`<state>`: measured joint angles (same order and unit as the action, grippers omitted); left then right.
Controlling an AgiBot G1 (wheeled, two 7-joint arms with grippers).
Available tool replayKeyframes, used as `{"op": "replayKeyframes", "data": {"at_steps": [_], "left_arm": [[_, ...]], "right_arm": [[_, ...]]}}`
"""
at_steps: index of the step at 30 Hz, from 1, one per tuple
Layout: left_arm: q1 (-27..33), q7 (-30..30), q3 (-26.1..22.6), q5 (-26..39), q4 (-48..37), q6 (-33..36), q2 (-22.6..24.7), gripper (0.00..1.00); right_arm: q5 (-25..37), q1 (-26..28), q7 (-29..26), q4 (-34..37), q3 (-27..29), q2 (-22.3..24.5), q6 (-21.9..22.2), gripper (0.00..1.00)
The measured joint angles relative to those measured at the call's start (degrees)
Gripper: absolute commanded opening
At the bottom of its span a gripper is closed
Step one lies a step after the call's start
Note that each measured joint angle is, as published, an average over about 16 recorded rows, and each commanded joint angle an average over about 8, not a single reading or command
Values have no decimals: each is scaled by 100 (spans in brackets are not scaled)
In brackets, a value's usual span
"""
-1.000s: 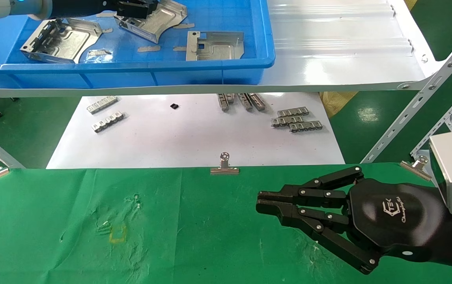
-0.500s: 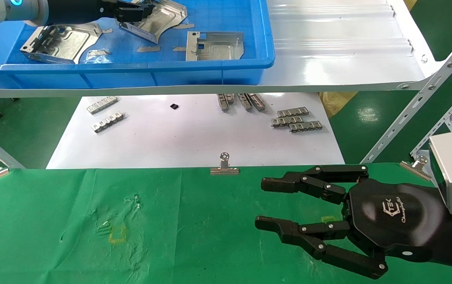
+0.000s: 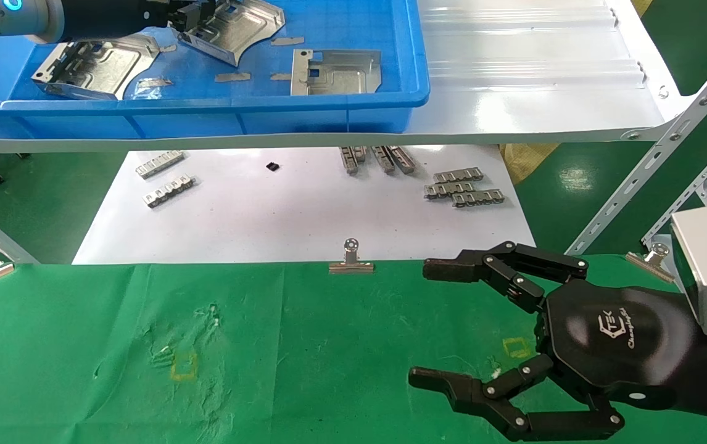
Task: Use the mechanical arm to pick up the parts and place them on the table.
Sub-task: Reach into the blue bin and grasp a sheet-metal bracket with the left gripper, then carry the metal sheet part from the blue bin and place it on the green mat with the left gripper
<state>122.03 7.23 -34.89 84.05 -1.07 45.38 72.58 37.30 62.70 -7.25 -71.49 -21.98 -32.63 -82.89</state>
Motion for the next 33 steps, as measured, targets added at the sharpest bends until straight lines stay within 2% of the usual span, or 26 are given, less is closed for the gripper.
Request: {"op": "replayKeyframes", "data": {"at_steps": [7,11,19,25,29,33], "left_arm": [[-15,52,144,-207,96,244,-88,0],[-31,-16,301,-440,236,666,-212,0],[-86,-443,604,-937,664,2365,-627,0],[-161,-933,623,-1097,1041,3765,-950,0],[-280,-1249,508,-1186,1422,4345,-1155,0],[-502,-1515,288,-1409,2011,4621,-1428,0]], "right_arm": [[0,0,0,0,0,0,0,100],[0,0,0,0,0,0,0,100],[0,0,0,0,0,0,0,100],[0,0,0,0,0,0,0,100],[0,0,0,0,0,0,0,100],[0,0,0,0,-1,0,0,100]]}}
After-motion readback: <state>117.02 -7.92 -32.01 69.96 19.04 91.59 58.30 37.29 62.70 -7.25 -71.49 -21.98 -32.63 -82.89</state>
